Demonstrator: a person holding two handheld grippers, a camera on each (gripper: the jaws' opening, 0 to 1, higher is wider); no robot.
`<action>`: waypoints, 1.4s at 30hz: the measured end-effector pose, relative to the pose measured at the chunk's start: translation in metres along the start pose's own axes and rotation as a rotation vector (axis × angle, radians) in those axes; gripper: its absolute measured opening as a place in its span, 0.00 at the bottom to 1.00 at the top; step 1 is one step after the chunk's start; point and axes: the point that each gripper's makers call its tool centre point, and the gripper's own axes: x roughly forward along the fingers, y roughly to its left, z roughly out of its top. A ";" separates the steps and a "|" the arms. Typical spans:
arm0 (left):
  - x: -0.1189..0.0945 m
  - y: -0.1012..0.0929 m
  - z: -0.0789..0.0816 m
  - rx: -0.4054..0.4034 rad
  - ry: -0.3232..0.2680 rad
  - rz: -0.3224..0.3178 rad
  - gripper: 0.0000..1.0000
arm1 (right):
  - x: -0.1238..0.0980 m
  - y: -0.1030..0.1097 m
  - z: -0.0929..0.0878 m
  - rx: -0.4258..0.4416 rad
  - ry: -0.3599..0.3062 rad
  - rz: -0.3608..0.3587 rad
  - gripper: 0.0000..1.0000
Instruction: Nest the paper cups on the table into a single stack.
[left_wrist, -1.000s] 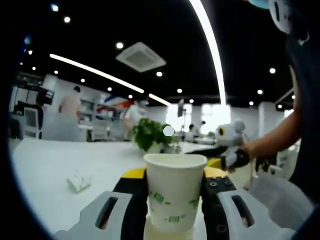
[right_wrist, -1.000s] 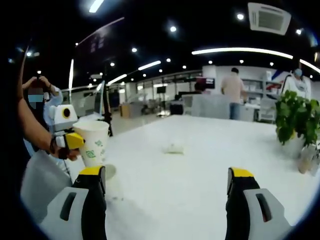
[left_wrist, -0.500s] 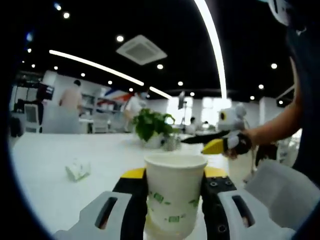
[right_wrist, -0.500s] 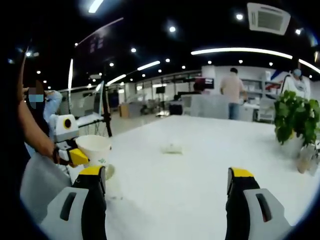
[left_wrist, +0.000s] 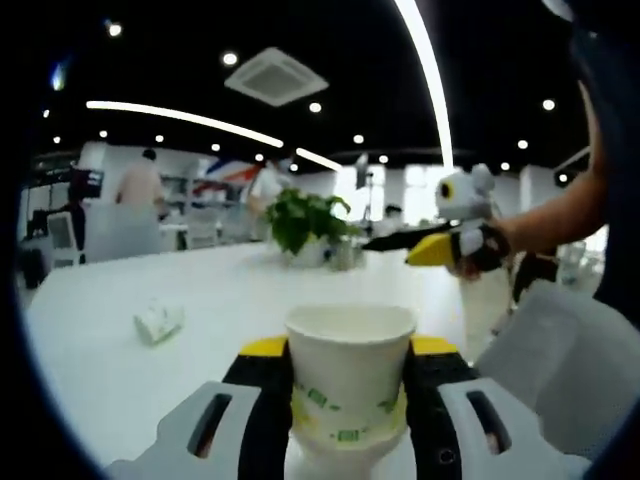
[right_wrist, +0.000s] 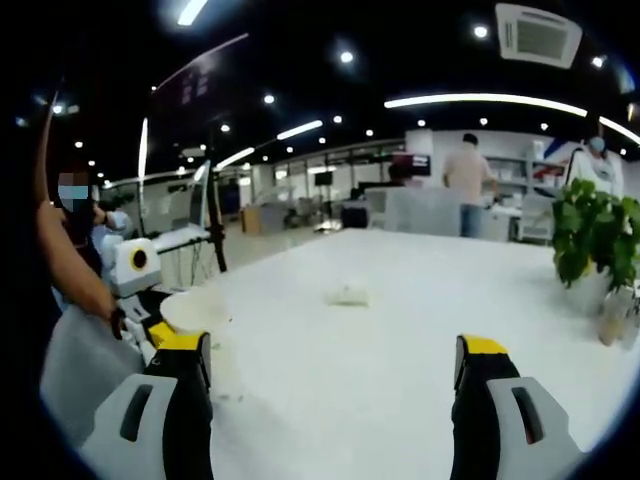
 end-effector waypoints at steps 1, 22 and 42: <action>0.000 0.000 -0.003 -0.010 0.009 -0.003 0.42 | 0.000 0.000 0.000 0.002 -0.001 0.001 1.00; -0.017 0.033 -0.001 -0.054 0.065 0.053 0.88 | 0.006 0.003 0.004 0.003 -0.013 0.012 1.00; -0.079 0.108 0.067 -0.026 0.063 0.179 0.99 | 0.007 -0.013 0.013 -0.012 -0.021 -0.010 1.00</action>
